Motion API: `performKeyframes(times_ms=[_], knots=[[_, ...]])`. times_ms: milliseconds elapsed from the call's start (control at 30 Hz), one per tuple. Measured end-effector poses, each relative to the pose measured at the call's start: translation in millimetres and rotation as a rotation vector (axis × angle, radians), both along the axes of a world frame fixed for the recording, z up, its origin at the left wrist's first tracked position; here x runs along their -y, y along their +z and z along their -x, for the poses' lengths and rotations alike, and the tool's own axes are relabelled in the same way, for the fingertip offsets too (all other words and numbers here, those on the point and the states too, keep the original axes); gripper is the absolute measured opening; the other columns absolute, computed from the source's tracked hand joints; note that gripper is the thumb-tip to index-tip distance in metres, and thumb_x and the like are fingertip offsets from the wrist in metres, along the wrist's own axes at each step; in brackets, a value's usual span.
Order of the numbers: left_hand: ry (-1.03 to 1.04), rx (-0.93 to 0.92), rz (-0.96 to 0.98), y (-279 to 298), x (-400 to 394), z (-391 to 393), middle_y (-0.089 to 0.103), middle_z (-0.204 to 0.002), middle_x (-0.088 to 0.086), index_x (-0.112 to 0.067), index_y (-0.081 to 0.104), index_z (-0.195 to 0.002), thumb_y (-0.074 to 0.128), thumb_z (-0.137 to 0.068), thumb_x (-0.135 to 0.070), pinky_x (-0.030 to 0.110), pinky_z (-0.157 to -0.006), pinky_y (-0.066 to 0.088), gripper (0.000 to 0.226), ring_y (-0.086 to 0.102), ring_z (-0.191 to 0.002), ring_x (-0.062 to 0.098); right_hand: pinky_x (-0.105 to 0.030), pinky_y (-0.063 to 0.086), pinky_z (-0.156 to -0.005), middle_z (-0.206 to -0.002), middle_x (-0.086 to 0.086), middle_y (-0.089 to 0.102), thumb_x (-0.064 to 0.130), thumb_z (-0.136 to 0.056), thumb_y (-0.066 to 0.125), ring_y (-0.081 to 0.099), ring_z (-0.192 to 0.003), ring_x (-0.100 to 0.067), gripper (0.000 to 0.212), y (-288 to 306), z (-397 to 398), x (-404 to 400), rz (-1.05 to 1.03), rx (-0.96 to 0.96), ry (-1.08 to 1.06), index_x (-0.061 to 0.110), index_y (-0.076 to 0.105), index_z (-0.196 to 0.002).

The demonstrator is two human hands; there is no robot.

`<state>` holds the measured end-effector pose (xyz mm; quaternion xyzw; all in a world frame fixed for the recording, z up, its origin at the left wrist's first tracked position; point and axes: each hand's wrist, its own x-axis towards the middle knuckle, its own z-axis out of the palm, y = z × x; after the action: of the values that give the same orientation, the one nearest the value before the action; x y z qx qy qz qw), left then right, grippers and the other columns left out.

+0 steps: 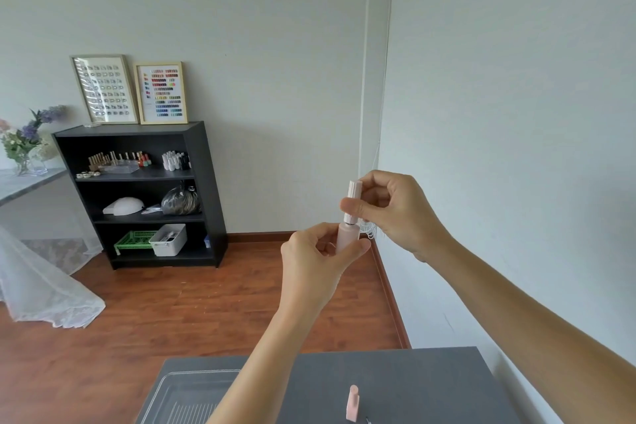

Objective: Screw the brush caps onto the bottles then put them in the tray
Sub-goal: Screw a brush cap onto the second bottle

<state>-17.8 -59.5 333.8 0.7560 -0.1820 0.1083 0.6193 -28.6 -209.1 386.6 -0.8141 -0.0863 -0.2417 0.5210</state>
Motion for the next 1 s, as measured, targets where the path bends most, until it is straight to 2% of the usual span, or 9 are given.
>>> performKeyframes(times_ms=[100, 233, 300, 400, 500, 633, 733, 867, 1000], knots=[[-0.009, -0.011, -0.005, 0.0, 1.5, 0.6, 0.073, -0.071, 0.001, -0.032, 0.077, -0.081, 0.086, -0.068, -0.041, 0.021, -0.055, 0.048, 0.018, 0.055, -0.058, 0.007, -0.030, 0.054, -0.078, -0.090, -0.004, 0.072, 0.057, -0.068, 0.072, 0.067, -0.084, -0.010, 0.046, 1.2, -0.5, 0.6, 0.061, -0.011, -0.003, 0.019, 0.064, -0.092], [-0.015, -0.019, 0.003, -0.8, 2.5, 0.8, 0.072, -0.073, -0.004, -0.037, 0.074, -0.076, 0.087, -0.068, -0.041, 0.012, -0.052, 0.044, 0.016, 0.051, -0.055, 0.002, -0.021, 0.049, -0.100, -0.128, 0.001, 0.066, 0.030, -0.093, 0.059, 0.062, -0.120, -0.007, 0.038, 6.7, -0.6, 11.6, -0.075, -0.108, 0.303, 0.019, 0.057, -0.130], [-0.015, -0.018, -0.001, -2.1, 3.4, 0.7, 0.072, -0.073, -0.002, -0.034, 0.075, -0.077, 0.086, -0.068, -0.041, 0.012, -0.053, 0.044, 0.016, 0.051, -0.055, 0.001, -0.027, 0.054, -0.095, -0.120, -0.006, 0.071, 0.008, -0.097, 0.056, 0.068, -0.113, -0.017, 0.031, 7.2, -0.6, 15.1, -0.120, -0.123, 0.382, 0.013, 0.062, -0.127], [-0.009, -0.010, -0.008, -3.9, 5.7, 0.6, 0.071, -0.071, 0.000, -0.032, 0.076, -0.076, 0.086, -0.067, -0.041, 0.013, -0.053, 0.044, 0.016, 0.051, -0.055, 0.001, -0.028, 0.059, -0.078, -0.096, -0.010, 0.077, 0.002, -0.089, 0.066, 0.075, -0.093, -0.024, 0.022, 6.3, -1.9, 13.0, -0.175, -0.091, 0.322, 0.010, 0.071, -0.109], [-0.001, 0.006, -0.007, -6.1, 8.8, 0.5, 0.069, -0.069, 0.002, -0.030, 0.075, -0.075, 0.086, -0.068, -0.041, 0.013, -0.052, 0.042, 0.016, 0.048, -0.053, 0.002, -0.032, 0.059, -0.065, -0.076, -0.010, 0.075, 0.015, -0.071, 0.085, 0.075, -0.070, -0.023, 0.023, 3.9, -5.7, 8.8, -0.149, -0.021, 0.119, 0.010, 0.073, -0.090], [-0.026, 0.005, -0.002, -8.6, 11.0, 0.4, 0.067, -0.068, 0.012, -0.028, 0.076, -0.077, 0.084, -0.070, -0.039, 0.016, -0.051, 0.038, 0.016, 0.046, -0.055, 0.007, -0.027, 0.049, -0.050, -0.059, -0.002, 0.060, 0.053, -0.050, 0.087, 0.052, -0.050, -0.015, 0.054, -2.4, -11.8, -0.2, 0.064, 0.094, -0.110, 0.013, 0.058, -0.073], [-0.033, 0.010, -0.002, -9.4, 10.5, -0.2, 0.066, -0.067, 0.012, -0.028, 0.076, -0.076, 0.084, -0.070, -0.040, 0.016, -0.051, 0.038, 0.016, 0.044, -0.054, 0.005, -0.023, 0.050, -0.064, -0.070, 0.010, 0.062, 0.064, -0.061, 0.075, 0.058, -0.062, -0.008, 0.054, -6.6, -13.8, 3.6, 0.099, 0.031, -0.072, 0.021, 0.057, -0.088], [-0.028, -0.007, 0.007, -11.3, 6.0, -3.5, 0.069, -0.072, 0.009, -0.034, 0.074, -0.074, 0.085, -0.070, -0.041, 0.016, -0.054, 0.042, 0.013, 0.048, -0.057, 0.005, -0.023, 0.048, -0.103, -0.127, 0.005, 0.067, 0.034, -0.093, 0.059, 0.060, -0.122, -0.006, 0.044, -9.8, -11.2, 21.5, -0.081, -0.152, 0.327, 0.021, 0.053, -0.135], [-0.028, -0.014, -0.009, -12.5, 6.7, -4.4, 0.068, -0.071, 0.010, -0.029, 0.075, -0.077, 0.084, -0.071, -0.039, 0.015, -0.053, 0.040, 0.015, 0.047, -0.057, 0.006, -0.026, 0.056, -0.089, -0.110, -0.009, 0.075, 0.003, -0.093, 0.061, 0.073, -0.103, -0.024, 0.031, -9.8, -7.9, 24.9, -0.146, -0.139, 0.396, 0.013, 0.065, -0.122]])
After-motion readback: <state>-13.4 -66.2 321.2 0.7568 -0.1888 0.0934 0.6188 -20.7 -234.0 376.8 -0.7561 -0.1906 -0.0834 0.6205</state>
